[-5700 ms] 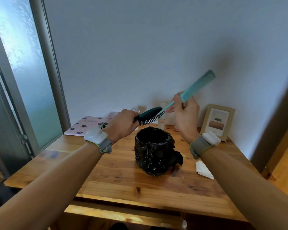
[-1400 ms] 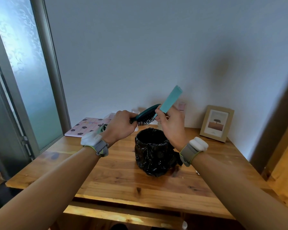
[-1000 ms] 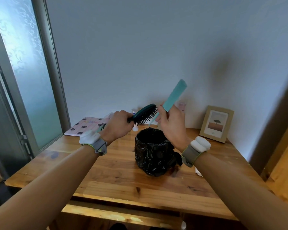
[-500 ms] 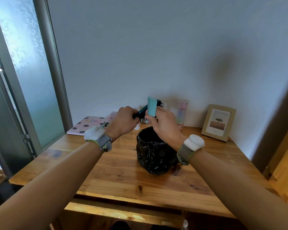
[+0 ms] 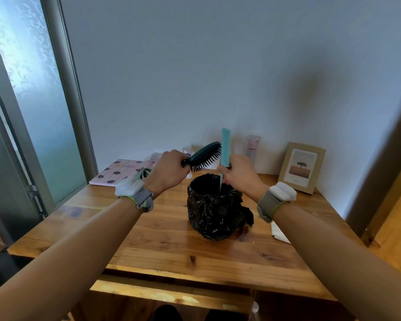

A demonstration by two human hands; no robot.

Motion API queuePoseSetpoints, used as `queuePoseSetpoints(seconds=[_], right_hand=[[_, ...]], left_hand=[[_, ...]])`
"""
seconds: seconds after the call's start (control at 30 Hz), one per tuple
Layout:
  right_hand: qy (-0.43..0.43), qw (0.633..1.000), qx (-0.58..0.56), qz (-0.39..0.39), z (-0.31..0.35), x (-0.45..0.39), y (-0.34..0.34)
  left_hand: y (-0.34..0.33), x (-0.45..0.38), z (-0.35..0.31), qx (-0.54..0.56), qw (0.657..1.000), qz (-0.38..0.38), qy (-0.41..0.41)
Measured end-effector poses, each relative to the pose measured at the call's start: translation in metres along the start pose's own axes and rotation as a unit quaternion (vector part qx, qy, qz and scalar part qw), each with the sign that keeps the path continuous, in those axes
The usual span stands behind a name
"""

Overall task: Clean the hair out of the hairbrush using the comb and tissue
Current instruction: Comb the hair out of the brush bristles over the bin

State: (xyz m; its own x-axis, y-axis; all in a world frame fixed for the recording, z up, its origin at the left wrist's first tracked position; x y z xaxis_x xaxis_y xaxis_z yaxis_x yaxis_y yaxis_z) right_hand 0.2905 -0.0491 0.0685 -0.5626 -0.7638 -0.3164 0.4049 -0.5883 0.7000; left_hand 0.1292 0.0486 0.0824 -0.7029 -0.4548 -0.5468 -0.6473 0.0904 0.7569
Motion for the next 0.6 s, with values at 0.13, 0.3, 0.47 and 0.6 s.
queuePoseSetpoints(seconds=[0.13, 0.3, 0.47, 0.6], right_hand=[[-0.019, 0.993, -0.093, -0.065, 0.001, 0.002, 0.019], [-0.026, 0.961, -0.237, -0.138, 0.014, 0.005, 0.051], [-0.089, 0.923, -0.366, -0.082, 0.02, -0.007, 0.058], [-0.175, 0.88, -0.442, -0.008, 0.016, -0.009, 0.042]], left_hand=[[-0.001, 0.001, 0.001, 0.019, 1.0, 0.002, 0.009], [0.002, 0.003, 0.006, 0.079, 0.996, 0.0, 0.049], [0.005, 0.008, 0.007, 0.183, 0.979, -0.013, 0.094], [0.007, 0.012, 0.007, 0.241, 0.963, -0.026, 0.115]])
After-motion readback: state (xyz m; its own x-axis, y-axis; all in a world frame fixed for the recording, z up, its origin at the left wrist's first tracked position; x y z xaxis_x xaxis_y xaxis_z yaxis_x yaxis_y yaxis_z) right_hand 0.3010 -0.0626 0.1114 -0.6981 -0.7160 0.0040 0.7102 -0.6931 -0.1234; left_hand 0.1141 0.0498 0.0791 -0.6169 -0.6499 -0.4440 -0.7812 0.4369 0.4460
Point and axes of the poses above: each hand's wrist, its own x-axis away from the middle knuckle, its own y-axis out of the back of the hand, z = x × y, the point moved 8 cm from there along -x, towards the middle knuckle, and after that the axes turned 11 degrees about -y, right-handed, at the moved point
